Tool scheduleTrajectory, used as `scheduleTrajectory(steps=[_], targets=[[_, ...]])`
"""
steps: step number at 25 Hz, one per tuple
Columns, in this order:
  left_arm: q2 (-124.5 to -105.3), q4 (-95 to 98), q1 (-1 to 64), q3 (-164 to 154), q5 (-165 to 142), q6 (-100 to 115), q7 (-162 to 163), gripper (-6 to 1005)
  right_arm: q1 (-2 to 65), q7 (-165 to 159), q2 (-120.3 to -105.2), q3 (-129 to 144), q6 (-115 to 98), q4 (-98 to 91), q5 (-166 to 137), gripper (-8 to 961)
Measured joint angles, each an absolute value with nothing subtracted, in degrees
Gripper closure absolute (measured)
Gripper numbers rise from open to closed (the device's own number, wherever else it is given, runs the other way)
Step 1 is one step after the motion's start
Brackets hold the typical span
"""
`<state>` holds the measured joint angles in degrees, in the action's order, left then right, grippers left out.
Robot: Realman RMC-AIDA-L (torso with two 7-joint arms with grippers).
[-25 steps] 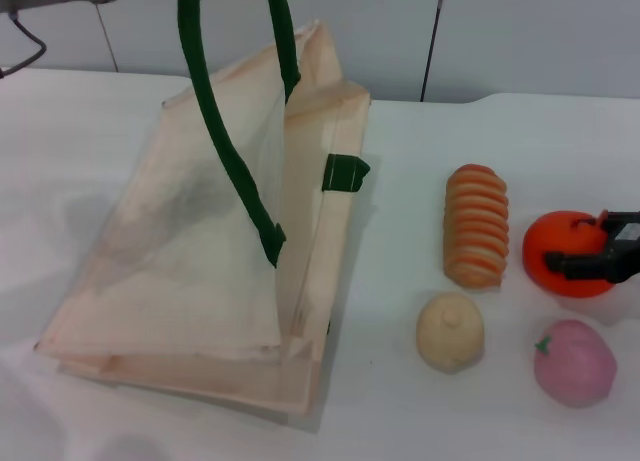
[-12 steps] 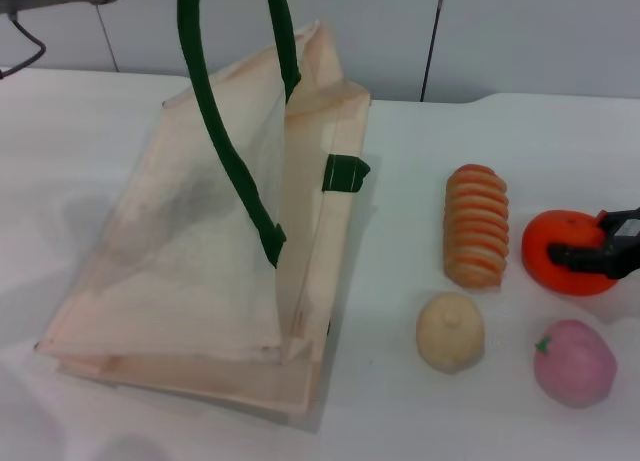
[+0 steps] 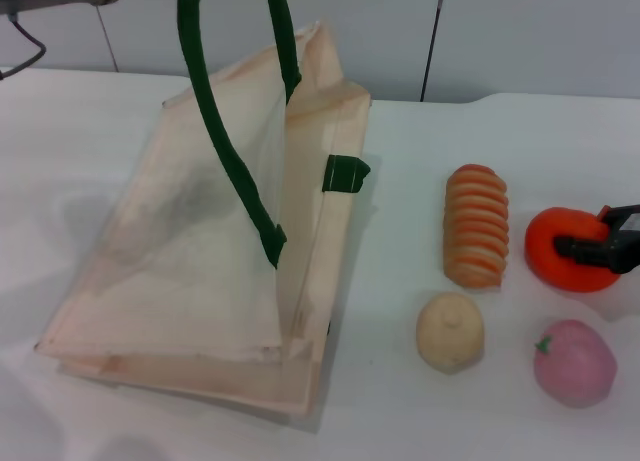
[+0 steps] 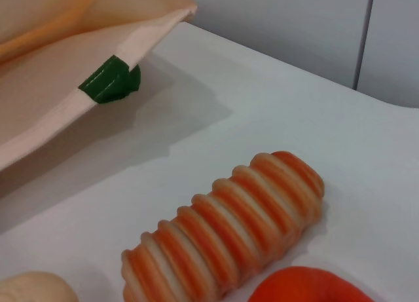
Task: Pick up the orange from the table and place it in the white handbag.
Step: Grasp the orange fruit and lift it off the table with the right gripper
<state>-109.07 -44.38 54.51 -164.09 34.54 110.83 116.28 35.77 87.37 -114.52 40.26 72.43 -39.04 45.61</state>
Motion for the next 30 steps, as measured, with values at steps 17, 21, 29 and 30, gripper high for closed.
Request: scheduleTrajectory(steps=[17,21,29,30], targets=[[-109.07,-44.47,54.49,-164.09,34.54,110.83,116.4,879,35.51,87.36,-115.03,40.16,72.51,-40.4,45.46,621],[-109.07,-44.48,54.49,-164.09,34.54,110.83,116.42,879,35.51,87.4,-115.05,40.16,72.51,-40.43,45.69,657],[-109.07,-44.44,54.43,-164.09,34.59,110.83,116.5,878,35.5,87.39,-115.04,40.1,72.51,-40.43,45.79,720],[-109.07,-44.43,54.42,-164.09,34.61,110.83,116.51,878,35.5,87.39,-115.03,40.07,72.51,-40.43,45.79,728]])
